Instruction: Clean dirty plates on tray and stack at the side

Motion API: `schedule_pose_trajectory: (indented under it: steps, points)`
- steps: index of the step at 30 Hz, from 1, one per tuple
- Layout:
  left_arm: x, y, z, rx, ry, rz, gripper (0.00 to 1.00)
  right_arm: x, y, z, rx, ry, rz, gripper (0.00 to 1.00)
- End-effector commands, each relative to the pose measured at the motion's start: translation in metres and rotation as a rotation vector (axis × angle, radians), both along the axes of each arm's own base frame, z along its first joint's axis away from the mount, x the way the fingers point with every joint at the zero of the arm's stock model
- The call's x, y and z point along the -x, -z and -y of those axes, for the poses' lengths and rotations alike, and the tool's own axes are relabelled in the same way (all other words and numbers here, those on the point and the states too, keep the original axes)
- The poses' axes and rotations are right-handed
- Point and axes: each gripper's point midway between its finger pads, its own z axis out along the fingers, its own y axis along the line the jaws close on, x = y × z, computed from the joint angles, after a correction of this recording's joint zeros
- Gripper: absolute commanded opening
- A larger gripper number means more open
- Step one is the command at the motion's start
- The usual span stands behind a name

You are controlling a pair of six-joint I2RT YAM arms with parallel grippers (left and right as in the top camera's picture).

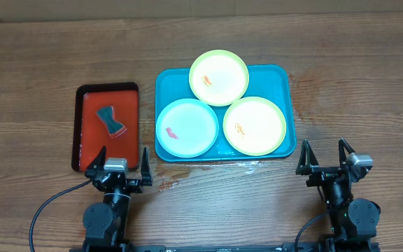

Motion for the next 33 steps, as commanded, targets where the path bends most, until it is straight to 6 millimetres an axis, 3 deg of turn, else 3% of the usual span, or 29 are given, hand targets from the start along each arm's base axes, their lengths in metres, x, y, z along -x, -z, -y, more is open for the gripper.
schedule_pose_trajectory:
  steps: [1, 16, 20, 21, 24, 27, 30, 33]
  points:
    - [0.0, -0.001, -0.001, -0.015, -0.002, 0.009, 1.0, 0.0, 0.003, 0.001, 0.0, 0.007, 0.0, 1.0]
    - [0.0, -0.004, -0.002, -0.021, -0.008, 0.023, 0.99, 0.0, 0.003, 0.001, 0.0, 0.007, 0.0, 1.0]
    - [0.002, -0.044, 0.011, 0.031, 0.069, 0.18, 1.0, 0.0, 0.003, 0.001, 0.0, 0.007, 0.0, 1.0]
    - [0.007, -0.069, 0.02, 0.03, 0.123, 0.283, 0.99, 0.0, 0.003, 0.001, 0.0, 0.007, 0.0, 1.0]
    - [0.022, -0.116, 0.02, 0.022, 0.129, 0.486, 0.99, 0.0, 0.003, 0.001, 0.0, 0.007, 0.0, 1.0]
    - [0.041, -0.153, 0.018, -0.035, 0.108, 0.667, 1.0, 0.0, 0.003, 0.001, 0.0, 0.007, 0.0, 1.0]
    - [0.051, -0.167, 0.016, -0.035, 0.096, 0.734, 1.0, 0.0, 0.003, 0.001, 0.0, 0.007, 0.0, 1.0]
    - [0.05, -0.166, 0.017, -0.035, 0.101, 0.729, 1.0, 0.0, 0.003, 0.001, 0.0, 0.007, 0.0, 1.0]
